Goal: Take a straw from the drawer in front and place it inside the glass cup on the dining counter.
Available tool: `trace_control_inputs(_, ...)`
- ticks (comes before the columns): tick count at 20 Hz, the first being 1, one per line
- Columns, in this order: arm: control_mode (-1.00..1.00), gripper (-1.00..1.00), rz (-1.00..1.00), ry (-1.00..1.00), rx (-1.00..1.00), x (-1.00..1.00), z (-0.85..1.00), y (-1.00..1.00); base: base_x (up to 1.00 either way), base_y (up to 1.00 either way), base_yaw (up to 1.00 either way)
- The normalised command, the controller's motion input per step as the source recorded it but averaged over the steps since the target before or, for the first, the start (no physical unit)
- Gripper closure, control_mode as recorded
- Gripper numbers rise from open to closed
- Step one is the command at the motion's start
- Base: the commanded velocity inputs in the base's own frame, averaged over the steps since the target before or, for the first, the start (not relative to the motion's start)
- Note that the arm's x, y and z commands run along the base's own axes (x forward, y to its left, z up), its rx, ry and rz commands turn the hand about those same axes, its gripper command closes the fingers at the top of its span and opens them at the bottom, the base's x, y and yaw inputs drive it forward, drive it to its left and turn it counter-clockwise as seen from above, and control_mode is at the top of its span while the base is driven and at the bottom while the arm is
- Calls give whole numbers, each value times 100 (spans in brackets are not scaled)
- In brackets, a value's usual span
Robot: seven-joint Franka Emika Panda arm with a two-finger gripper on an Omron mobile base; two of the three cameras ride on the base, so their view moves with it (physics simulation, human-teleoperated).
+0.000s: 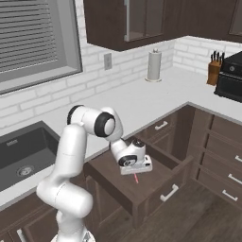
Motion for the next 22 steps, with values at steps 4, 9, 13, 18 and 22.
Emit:
trace_control_inputs(4, -100, 100, 0, 0, 0, 0, -3, -21, 0, 0, 0)
trace_control_inputs(9, -100, 100, 0, 0, 0, 0, -1, -24, 0, 0, 0)
trace_control_inputs(13, -100, 100, 0, -2, 0, -12, 5, -13, 0, 0, 0)
trace_control_inputs(18, -100, 100, 1, -4, -6, -23, 76, -1, 0, 0, 0)
trace_control_inputs(22, -100, 100, 0, -4, -14, -51, 100, 0, 0, 0, 0)
